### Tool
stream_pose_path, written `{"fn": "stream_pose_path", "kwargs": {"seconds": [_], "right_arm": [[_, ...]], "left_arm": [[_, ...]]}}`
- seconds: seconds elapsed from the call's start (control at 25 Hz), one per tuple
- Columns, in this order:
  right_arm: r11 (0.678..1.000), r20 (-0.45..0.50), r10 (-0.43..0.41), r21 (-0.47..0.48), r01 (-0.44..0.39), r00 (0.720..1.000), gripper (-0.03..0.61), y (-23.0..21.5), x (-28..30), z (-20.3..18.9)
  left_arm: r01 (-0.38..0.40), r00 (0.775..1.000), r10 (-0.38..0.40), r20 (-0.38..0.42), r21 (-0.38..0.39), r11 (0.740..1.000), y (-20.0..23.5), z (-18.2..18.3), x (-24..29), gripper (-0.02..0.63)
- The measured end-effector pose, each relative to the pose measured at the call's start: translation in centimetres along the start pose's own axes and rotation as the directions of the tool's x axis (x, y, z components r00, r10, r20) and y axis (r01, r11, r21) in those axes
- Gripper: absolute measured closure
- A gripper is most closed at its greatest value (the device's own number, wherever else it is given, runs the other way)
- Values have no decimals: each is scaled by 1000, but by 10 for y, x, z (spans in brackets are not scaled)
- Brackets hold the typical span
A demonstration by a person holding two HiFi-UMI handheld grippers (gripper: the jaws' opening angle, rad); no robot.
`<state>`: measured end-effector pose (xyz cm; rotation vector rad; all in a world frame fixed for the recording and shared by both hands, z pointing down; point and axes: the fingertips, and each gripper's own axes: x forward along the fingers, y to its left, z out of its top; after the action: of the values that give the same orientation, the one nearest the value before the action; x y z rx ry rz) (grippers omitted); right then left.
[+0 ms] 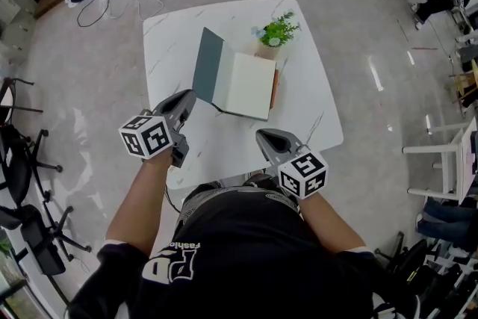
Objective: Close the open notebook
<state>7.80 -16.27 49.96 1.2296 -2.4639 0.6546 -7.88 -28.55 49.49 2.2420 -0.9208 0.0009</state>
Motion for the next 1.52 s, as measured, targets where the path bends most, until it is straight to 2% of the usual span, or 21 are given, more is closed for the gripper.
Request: {"fn": "stream_pose_path", "kwargs": {"seconds": [0.32,0.52,0.8,1.52], "right_arm": [[1000,11,-24,11,24,1000,578,-5,-13,-4],[999,23,-35,15,35,999,578,-6,-19,-5],[998,28,-49,26,48,998,578,-10,-25,-7],[996,44,-81,52,78,996,578,-26,-30,-6]], "left_arm": [[38,999,-36,-34,76,996,-27,-4,9,531],[66,997,-61,-52,87,994,-41,-8,13,531],[100,992,-85,-94,166,981,-65,-14,25,531],[213,964,-183,-194,152,965,-107,-47,60,531]]}}
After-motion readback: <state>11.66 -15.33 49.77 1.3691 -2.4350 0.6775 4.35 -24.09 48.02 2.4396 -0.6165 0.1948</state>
